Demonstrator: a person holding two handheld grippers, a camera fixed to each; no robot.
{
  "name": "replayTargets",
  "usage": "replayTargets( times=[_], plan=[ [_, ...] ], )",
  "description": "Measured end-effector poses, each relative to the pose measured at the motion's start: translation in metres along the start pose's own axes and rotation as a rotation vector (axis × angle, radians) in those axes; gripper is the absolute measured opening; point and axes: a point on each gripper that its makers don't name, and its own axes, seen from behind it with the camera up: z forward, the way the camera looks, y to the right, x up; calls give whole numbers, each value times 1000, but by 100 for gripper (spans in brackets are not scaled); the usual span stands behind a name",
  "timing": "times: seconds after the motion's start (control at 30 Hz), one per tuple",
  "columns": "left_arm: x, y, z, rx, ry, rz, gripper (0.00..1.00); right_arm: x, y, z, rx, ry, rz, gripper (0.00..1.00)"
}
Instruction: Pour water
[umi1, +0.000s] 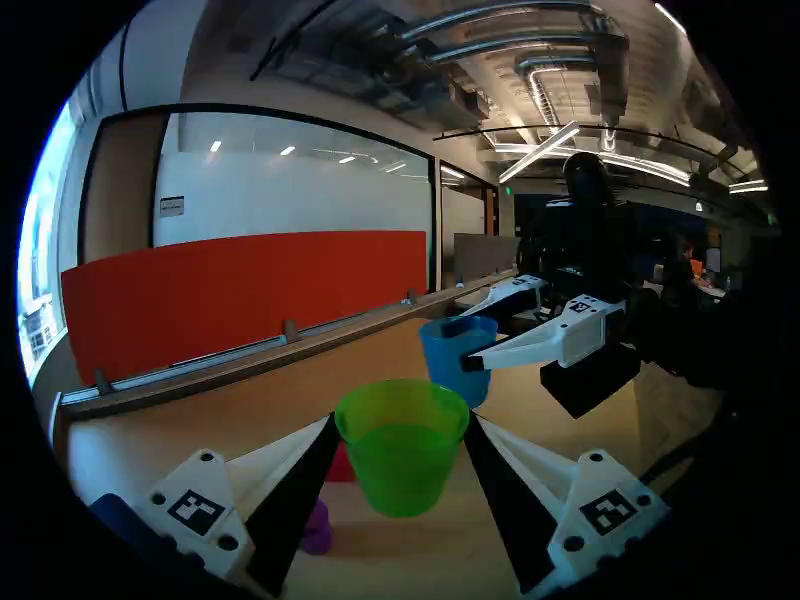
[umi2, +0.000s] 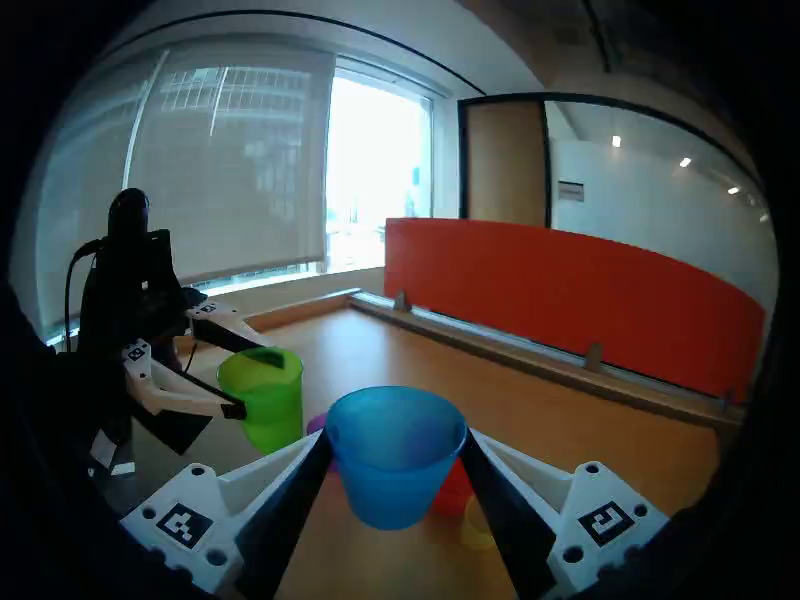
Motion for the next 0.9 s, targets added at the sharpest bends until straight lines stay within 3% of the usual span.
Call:
replayTargets(
  times=[0.4,0.9],
  plan=[
    [-1,-24,-5,45,-6,-6,88,-22,11,-12,-7,-31,-5,92],
    [-29,-35,-10,54,-52,-19,88,-57,21,-11,-2,-93,-8,92]
  ],
)
